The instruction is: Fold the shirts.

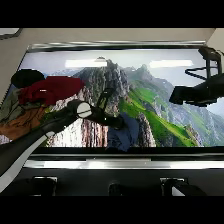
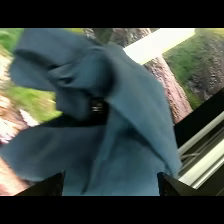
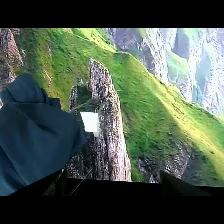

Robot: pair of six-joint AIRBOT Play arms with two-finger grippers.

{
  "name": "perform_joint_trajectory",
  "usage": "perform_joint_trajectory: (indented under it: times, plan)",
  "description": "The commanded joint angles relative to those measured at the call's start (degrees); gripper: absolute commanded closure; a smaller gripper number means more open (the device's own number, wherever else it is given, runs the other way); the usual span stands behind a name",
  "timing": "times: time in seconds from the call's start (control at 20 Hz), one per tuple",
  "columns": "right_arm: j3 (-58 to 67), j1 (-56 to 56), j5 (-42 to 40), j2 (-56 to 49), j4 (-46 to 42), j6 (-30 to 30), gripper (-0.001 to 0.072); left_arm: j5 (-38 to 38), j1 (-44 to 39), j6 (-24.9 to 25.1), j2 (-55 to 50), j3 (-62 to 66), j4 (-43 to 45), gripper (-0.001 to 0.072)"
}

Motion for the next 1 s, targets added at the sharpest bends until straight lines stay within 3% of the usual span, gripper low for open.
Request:
perform_joint_trajectory:
  times: [0.0, 0.15, 0.25, 0.5, 0.8, 0.9, 0.95]
  plan:
    - [-0.07, 0.0, -0.28, -3.98, 2.45, 0.2, 0.003, -14.4, 6.73, 3.72, 0.02, 6.8, 6.05, -0.0009]
    - [-3.41, 0.0, -1.09, -7.98, 10.58, -2.16, 0.0029, -20.33, 12.09, 4.52, 3.02, 3.06, 6.6, -0.0008]
    - [-10.21, 0.0, -5.07, -8.83, 14.99, -3.5, 0.0027, -19.21, 12.02, 5.44, 4.48, -5.07, 3.52, -0.0007]
    - [-28.24, 0.0, -16.5, -8.83, 18.27, -4.26, 0.0028, -4.52, 6.38, 12.63, 5.38, -26.01, -19.28, -0.0006]
    - [-32.65, 0.0, -17.42, -8.94, 19.71, -6.05, 0.0009, 11.23, 0.13, 12.61, 4.04, -30.58, -21.44, 0.0009]
    - [-32.65, 0.0, -16.65, -8.96, 20.2, -6.62, 0.0007, 13.92, -0.04, 12.59, 3.17, -30.58, -21.44, 0.0136]
    - [-32.65, 0.0, -16.85, -9.11, 20.35, -6.6, 0.0007, 14.38, 0.13, 12.41, 2.91, -30.58, -21.44, 0.0339]
